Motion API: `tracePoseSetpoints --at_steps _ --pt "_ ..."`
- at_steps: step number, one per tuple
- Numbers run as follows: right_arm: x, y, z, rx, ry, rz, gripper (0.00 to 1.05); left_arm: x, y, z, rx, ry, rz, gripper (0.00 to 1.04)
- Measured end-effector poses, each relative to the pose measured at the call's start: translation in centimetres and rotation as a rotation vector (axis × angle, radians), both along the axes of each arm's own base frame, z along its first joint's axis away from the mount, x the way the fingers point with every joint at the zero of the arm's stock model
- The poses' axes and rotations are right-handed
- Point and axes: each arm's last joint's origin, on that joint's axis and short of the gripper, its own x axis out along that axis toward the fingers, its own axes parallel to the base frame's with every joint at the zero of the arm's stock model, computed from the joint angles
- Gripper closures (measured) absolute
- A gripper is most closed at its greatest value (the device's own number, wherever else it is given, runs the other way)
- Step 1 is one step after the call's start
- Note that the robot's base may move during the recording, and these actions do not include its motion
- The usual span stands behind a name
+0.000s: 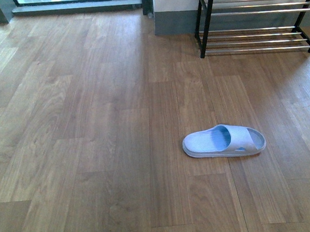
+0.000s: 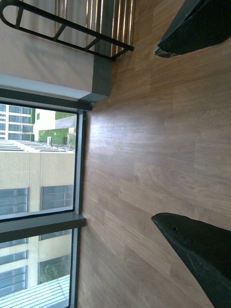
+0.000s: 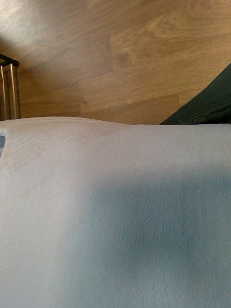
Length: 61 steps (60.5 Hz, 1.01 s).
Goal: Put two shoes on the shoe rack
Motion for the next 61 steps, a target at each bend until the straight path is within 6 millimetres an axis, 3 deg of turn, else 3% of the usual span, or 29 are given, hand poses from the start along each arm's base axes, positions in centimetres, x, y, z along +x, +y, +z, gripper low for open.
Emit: tracePoseSetpoints --at_steps 61 --pt "-0.22 0.00 0.40 -0.003 -0.017 -0.001 1.03 0.00 0.00 0.00 0.000 0.000 0.000 0.09"
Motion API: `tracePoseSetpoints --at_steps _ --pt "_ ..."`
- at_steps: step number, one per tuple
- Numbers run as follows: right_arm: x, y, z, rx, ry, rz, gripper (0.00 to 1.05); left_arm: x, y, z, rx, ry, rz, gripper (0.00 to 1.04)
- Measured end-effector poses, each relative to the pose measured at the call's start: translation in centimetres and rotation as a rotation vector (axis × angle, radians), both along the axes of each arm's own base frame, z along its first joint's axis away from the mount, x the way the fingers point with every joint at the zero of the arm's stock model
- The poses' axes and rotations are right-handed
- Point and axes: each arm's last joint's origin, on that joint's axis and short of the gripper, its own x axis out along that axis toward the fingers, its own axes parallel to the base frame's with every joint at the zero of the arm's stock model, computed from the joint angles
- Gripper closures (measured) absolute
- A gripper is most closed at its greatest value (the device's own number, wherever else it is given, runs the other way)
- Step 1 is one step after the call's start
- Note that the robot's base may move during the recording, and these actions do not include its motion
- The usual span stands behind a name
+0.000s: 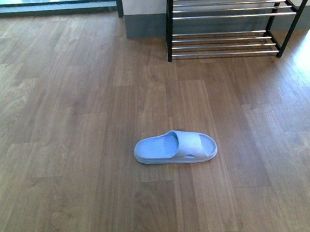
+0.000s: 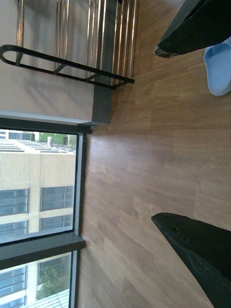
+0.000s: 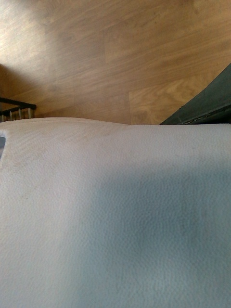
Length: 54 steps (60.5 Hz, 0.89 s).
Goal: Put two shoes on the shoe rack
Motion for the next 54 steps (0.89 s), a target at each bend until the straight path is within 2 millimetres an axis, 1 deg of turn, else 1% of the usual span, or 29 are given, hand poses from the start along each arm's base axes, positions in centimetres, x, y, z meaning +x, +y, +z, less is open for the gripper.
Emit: tracePoseSetpoints --at_steps 29,33,35,38,46,49,50,51,54 --pt "0.0 -0.1 -0.1 0.000 0.003 -0.006 1.03 0.0 0.0 0.0 0.000 0.003 0.004 0.09" --pt "0.0 -0.1 0.0 0.000 0.002 -0.004 1.03 0.1 0.1 -0.2 0.037 0.155 0.099 0.09" --pt "0.0 -0.1 0.0 0.000 0.002 -0.003 1.03 0.6 0.2 -0.1 0.081 0.253 0.135 0.09" --pt "0.0 -0.1 0.0 0.000 0.002 -0.003 1.03 1.8 0.3 0.0 0.132 0.319 0.123 0.09" --pt "0.0 -0.1 0.0 0.001 0.002 -0.003 1.03 5.3 0.1 -0.3 0.315 0.368 0.017 0.09" --pt "0.0 -0.1 0.0 0.001 0.002 -0.003 1.03 7.2 0.0 -0.9 0.435 0.389 -0.045 0.09" --pt "0.0 -0.1 0.0 0.001 0.002 -0.003 1.03 7.6 0.0 -1.0 0.446 0.394 -0.055 0.09" --pt "0.0 -0.1 -0.1 0.001 0.002 -0.003 1.03 8.4 0.0 -1.4 0.506 0.404 -0.080 0.09" --pt "0.0 -0.1 -0.1 0.001 0.002 -0.002 1.03 10.1 -0.1 -2.2 0.599 0.430 -0.132 0.09"
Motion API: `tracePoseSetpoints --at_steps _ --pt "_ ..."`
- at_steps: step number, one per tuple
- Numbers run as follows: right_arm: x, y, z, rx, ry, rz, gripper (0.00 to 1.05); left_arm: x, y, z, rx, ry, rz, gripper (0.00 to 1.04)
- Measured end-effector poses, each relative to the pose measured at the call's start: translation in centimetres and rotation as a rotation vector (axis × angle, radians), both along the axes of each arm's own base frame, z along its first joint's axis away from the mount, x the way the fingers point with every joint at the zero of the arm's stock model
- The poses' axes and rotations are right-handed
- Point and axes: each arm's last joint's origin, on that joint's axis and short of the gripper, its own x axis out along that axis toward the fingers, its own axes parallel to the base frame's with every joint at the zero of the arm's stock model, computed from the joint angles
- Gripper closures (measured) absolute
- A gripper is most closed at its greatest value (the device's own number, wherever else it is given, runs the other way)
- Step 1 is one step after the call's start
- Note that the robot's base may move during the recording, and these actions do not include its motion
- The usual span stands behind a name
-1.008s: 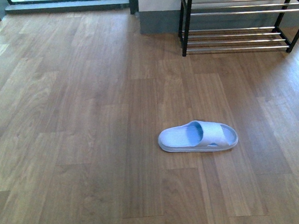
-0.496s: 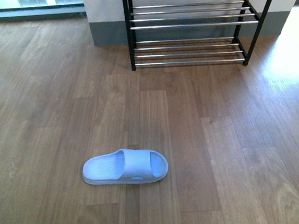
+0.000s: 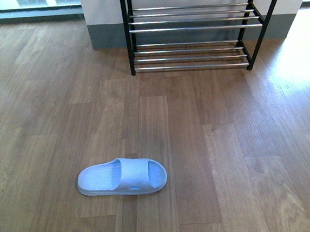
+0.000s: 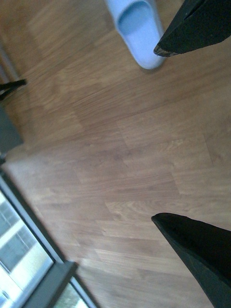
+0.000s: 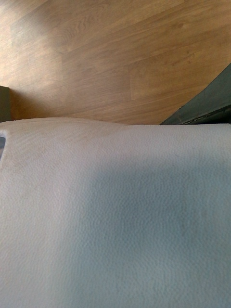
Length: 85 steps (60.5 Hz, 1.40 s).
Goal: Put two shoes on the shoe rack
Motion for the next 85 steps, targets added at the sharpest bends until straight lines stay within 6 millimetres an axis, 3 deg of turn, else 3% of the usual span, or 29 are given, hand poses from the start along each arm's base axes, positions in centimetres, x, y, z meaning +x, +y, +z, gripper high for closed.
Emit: tracePoseSetpoints --at_steps 5,13,22,38,49,67,85 --pt "0.0 0.0 0.0 0.000 0.000 -0.001 1.03 2.8 -0.2 -2.8 0.157 0.125 -0.114 0.09" --pt "0.0 0.0 0.0 0.000 0.000 0.000 1.03 5.1 -1.3 -7.7 0.360 0.332 -0.320 0.09" --pt "0.0 0.0 0.0 0.000 0.000 0.000 1.03 6.8 -3.9 -12.5 0.456 0.479 -0.514 0.09" --pt "0.0 0.0 0.0 0.000 0.000 0.000 1.03 9.5 -6.5 -19.6 0.480 0.658 -0.601 0.09" --pt "0.0 0.0 0.0 0.000 0.000 0.000 1.03 11.4 -8.1 -22.8 0.356 0.742 -0.584 0.09" --pt "0.0 0.0 0.0 0.000 0.000 0.000 1.03 15.4 -8.9 -27.1 0.257 0.767 -0.489 0.09" --pt "0.0 0.0 0.0 0.000 0.000 0.000 1.03 18.0 -10.2 -29.9 0.163 0.783 -0.524 0.12"
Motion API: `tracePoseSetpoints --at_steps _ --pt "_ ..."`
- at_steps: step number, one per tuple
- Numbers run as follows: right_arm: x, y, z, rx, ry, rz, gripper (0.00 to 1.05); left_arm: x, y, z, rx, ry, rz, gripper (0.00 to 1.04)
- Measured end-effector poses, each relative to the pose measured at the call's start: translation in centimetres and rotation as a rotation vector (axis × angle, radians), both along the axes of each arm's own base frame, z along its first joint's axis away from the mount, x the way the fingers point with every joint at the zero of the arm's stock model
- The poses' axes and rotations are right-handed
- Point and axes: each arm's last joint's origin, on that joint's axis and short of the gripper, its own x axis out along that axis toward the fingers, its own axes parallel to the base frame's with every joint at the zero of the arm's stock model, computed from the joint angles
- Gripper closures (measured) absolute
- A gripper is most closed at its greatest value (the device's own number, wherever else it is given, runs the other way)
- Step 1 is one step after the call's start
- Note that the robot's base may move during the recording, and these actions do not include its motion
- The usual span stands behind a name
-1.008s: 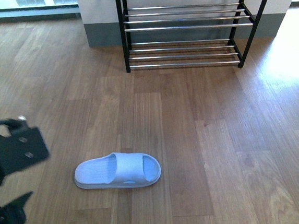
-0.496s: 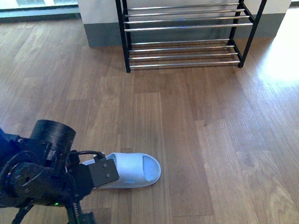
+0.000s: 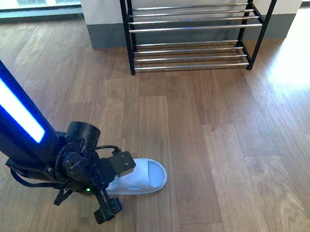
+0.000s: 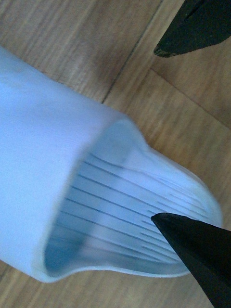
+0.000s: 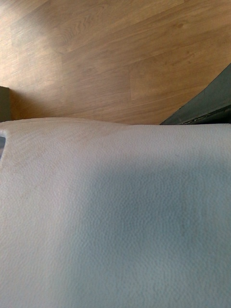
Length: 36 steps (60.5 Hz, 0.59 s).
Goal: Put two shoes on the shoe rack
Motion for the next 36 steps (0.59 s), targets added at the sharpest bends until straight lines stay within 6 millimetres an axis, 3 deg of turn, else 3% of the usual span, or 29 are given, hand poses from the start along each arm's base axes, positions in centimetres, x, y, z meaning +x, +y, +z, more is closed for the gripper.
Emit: tracePoseSetpoints --at_steps 18,36 --pt "0.0 0.0 0.0 0.000 0.000 0.000 1.03 1.4 -1.9 -1.0 -0.086 0.017 -0.027 0.51" --pt "0.0 0.0 0.0 0.000 0.000 0.000 1.03 1.5 -2.2 -1.6 -0.099 0.049 -0.030 0.89"
